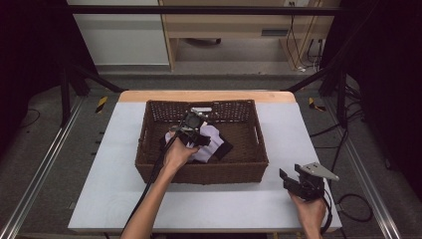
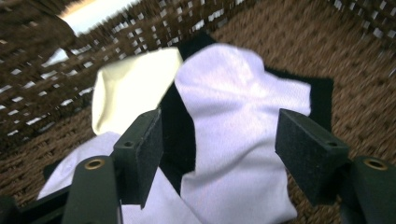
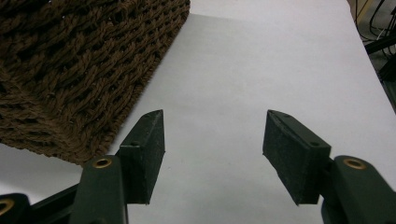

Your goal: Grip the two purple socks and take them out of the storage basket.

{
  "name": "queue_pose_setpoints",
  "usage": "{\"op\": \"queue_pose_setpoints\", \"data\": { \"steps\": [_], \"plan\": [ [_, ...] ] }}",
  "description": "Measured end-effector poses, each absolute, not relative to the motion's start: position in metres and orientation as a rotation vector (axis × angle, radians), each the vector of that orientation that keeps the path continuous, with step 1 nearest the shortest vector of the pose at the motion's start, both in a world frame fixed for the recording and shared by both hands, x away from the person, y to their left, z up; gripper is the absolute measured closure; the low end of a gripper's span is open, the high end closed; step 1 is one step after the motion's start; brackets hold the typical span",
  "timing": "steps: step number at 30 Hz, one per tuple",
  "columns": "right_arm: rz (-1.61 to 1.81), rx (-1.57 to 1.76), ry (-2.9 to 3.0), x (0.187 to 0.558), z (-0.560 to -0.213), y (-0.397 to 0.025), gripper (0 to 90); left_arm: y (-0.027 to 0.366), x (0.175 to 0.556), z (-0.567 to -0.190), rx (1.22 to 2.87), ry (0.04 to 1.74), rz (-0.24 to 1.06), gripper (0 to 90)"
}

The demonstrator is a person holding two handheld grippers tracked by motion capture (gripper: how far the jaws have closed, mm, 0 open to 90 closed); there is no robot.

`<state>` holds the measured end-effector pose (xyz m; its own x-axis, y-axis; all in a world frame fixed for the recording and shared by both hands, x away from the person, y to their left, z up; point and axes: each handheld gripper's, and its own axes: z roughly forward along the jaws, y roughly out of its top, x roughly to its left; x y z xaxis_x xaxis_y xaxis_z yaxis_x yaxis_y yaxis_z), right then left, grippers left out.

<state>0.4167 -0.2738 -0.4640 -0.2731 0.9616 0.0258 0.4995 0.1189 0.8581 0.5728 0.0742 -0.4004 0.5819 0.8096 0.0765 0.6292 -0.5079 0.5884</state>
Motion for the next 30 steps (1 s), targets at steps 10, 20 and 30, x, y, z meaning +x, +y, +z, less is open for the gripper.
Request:
{"op": "queue_pose_setpoints", "data": {
  "steps": [10, 20, 30],
  "plan": [
    [1.074, 1.423, 1.846, 0.417, -0.465, -0.275, 38.4, 0.067, 0.579, -0.410, 2.425, 1.186, 0.426, 31.8],
    [1.074, 1.425, 1.847, 0.417, -0.465, -0.274, 38.4, 0.067, 0.583, -0.416, 2.477, 1.231, 0.330, 59.3],
    [1.074, 1.424, 1.847, 0.416, -0.465, -0.276, 38.8, 0.072, 0.577, -0.407, 2.390, 1.165, 0.346, 85.3]
  ]
}}
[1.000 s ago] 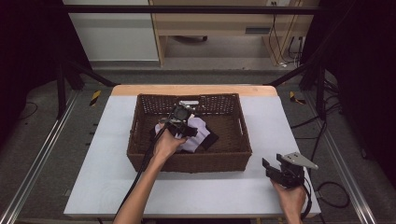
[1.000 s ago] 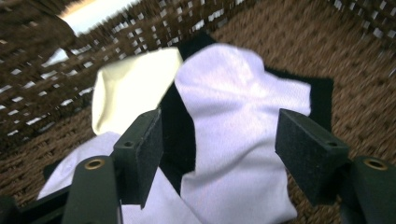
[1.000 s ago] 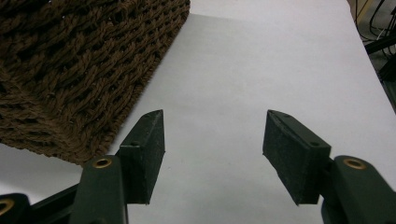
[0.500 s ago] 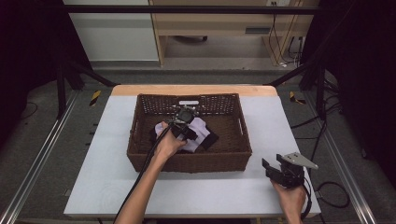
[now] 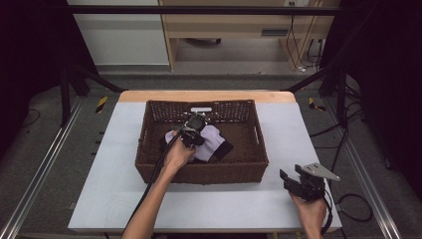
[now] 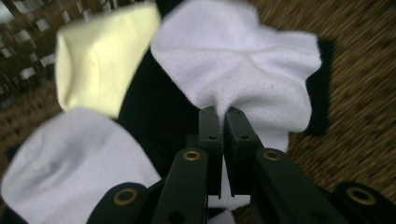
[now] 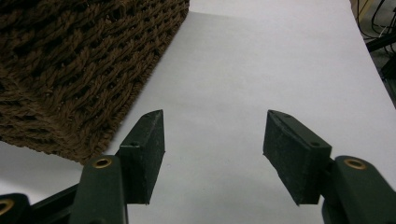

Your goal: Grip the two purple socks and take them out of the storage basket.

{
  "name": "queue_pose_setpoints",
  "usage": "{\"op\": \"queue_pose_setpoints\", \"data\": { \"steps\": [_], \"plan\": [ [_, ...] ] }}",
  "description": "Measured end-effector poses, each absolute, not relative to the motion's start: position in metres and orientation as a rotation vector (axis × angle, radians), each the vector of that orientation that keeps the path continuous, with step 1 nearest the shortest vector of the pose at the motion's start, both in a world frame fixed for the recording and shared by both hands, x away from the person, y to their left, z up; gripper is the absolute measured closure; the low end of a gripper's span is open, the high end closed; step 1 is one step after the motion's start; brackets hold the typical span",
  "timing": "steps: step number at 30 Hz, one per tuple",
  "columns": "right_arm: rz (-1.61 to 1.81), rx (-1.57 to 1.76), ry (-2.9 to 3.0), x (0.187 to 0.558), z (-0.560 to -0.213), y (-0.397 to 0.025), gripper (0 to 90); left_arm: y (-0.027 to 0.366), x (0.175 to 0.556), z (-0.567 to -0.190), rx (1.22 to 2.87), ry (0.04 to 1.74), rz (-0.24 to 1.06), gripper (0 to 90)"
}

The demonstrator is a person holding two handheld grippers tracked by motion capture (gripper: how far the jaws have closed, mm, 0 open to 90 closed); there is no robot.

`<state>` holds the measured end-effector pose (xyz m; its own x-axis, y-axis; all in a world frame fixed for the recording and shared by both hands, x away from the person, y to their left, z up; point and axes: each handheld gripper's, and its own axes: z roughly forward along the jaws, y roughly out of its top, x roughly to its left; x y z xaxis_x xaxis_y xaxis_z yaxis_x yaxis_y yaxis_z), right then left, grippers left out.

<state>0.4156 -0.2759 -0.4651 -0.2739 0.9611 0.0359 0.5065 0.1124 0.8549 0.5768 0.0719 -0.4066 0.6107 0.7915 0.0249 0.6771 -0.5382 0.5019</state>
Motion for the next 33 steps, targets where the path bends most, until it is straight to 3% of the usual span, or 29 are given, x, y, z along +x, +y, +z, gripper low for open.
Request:
{"op": "queue_pose_setpoints", "data": {
  "steps": [5, 13, 33],
  "plan": [
    [1.068, 1.419, 1.842, 0.416, -0.466, -0.278, 38.9, 0.082, 0.568, -0.394, 2.212, 1.111, 0.418, 85.4],
    [1.074, 1.426, 1.834, 0.415, -0.465, -0.279, 39.5, 0.090, 0.557, -0.381, 2.075, 1.039, 0.508, 85.9],
    [1.082, 1.428, 1.823, 0.416, -0.466, -0.283, 43.5, 0.128, 0.512, -0.318, 1.750, 0.892, 0.548, 86.3]
  ]
}}
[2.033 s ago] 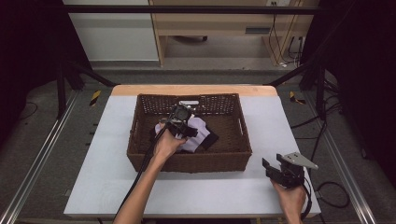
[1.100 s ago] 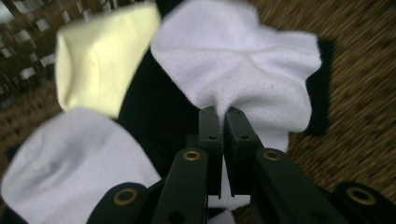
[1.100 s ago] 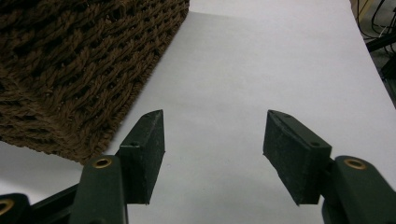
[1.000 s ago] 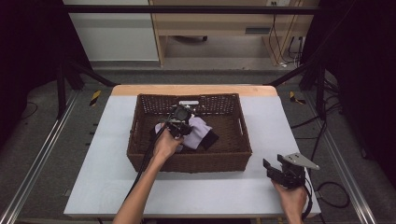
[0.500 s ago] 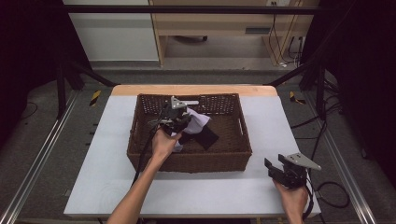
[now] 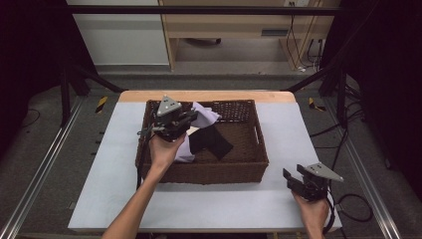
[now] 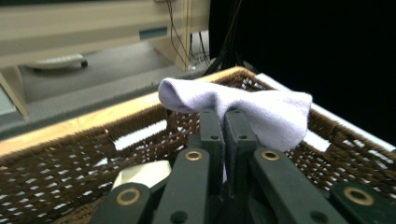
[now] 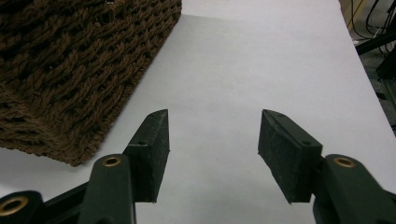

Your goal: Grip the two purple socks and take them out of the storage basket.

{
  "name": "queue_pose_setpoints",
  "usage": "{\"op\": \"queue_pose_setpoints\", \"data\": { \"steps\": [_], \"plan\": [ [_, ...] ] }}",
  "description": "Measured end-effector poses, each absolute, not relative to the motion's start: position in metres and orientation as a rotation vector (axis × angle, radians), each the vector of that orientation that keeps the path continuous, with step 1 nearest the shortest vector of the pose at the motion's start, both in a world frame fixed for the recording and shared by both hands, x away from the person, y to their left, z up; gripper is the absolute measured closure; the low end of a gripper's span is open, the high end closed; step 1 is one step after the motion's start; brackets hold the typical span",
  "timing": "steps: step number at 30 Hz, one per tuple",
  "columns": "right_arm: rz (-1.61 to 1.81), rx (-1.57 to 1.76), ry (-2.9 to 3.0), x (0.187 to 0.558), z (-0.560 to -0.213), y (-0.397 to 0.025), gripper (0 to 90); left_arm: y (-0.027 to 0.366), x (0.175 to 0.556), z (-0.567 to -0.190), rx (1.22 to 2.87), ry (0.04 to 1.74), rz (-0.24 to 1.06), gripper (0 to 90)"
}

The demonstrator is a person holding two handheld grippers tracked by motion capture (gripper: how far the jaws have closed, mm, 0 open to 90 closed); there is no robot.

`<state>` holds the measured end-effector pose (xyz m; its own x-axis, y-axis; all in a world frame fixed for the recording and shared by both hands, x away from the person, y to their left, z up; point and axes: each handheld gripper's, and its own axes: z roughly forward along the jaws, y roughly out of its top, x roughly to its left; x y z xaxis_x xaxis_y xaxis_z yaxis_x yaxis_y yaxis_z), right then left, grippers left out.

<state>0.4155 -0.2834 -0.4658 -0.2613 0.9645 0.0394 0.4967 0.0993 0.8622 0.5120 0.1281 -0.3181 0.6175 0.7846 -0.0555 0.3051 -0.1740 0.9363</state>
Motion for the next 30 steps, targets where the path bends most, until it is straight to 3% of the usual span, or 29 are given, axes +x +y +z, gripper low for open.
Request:
{"op": "queue_pose_setpoints", "data": {
  "steps": [12, 30],
  "plan": [
    [1.082, 1.425, 1.818, 0.415, -0.465, -0.284, 45.3, 0.151, 0.467, -0.294, 1.697, 0.819, 0.558, 86.3],
    [1.080, 1.418, 1.818, 0.413, -0.465, -0.283, 46.2, 0.181, 0.399, -0.286, 1.693, 0.700, 0.533, 86.3]
  ]
}}
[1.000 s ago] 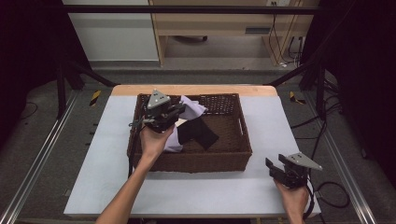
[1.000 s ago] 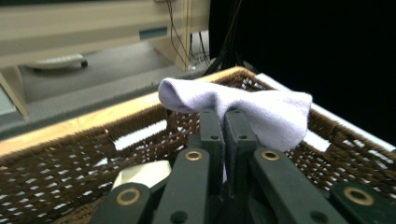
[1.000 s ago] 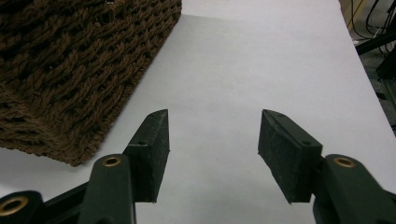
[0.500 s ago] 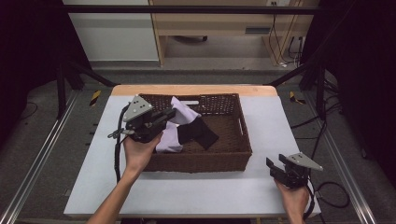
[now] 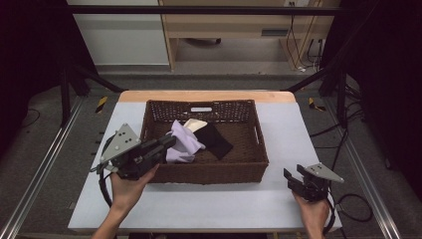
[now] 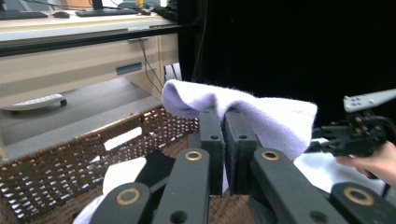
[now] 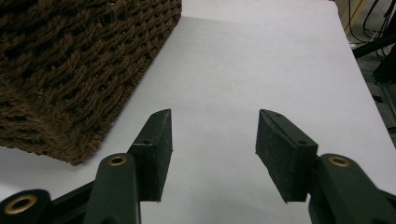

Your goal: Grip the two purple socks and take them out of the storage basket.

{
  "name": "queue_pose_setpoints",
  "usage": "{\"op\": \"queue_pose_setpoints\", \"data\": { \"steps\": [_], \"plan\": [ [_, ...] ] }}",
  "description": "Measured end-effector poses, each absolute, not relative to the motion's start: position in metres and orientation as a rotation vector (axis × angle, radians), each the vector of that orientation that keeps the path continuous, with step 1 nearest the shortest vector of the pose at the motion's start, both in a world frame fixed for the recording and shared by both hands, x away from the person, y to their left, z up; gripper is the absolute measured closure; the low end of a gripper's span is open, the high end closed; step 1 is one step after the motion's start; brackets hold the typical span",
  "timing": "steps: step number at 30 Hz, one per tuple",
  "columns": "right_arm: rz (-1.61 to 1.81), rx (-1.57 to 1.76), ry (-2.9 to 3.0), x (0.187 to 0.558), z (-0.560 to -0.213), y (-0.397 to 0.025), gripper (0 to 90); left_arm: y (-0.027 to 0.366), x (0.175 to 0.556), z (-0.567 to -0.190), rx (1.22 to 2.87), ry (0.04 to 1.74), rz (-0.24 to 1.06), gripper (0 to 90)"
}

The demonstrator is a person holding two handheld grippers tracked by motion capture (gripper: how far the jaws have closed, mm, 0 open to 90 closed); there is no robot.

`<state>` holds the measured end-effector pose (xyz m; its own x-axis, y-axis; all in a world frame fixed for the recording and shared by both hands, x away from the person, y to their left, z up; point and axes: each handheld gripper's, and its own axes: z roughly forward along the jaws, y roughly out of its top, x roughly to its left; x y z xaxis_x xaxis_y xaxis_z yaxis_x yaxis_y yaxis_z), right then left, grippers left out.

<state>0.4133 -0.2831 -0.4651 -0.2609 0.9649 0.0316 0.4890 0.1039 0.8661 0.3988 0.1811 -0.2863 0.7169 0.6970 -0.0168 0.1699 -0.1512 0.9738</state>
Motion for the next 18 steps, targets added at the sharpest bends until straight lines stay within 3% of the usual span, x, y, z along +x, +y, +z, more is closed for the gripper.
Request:
{"op": "queue_pose_setpoints", "data": {
  "steps": [18],
  "plan": [
    [1.077, 1.407, 1.822, 0.411, -0.466, -0.282, 46.7, 0.193, 0.348, -0.325, 1.749, 0.674, 0.453, 86.3]
  ]
}}
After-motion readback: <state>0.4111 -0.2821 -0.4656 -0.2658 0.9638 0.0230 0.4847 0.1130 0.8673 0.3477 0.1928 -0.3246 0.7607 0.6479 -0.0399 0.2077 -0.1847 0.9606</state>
